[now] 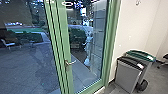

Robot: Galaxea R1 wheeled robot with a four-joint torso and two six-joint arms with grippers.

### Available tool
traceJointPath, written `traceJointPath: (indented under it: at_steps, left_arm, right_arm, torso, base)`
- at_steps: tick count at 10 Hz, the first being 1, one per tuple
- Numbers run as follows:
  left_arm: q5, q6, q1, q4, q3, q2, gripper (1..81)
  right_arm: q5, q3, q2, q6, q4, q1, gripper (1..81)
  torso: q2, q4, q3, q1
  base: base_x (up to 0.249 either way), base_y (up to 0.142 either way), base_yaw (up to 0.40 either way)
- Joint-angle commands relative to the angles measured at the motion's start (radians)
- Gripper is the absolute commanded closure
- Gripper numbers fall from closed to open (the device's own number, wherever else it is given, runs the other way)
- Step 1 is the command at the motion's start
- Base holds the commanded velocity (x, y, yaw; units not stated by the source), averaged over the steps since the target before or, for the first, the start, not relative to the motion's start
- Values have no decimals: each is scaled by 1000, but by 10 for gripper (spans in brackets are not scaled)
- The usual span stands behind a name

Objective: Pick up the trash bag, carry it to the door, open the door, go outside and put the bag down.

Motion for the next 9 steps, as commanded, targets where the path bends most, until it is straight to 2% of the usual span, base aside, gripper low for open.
traceJointPath:
  at_steps: [1,9]
  left_arm:
    - [57,5,-41,8,8,4,811]
    - [59,5,-39,8,8,11,811]
  right_arm:
    - [-58,8,10,-3,0,34,10]
    - [-47,9,18,-4,-5,33,10]
  torso:
    - [0,0,0,0]
    - [0,0,0,0]
  base:
    - [150,0,0]
    - [150,0,0]
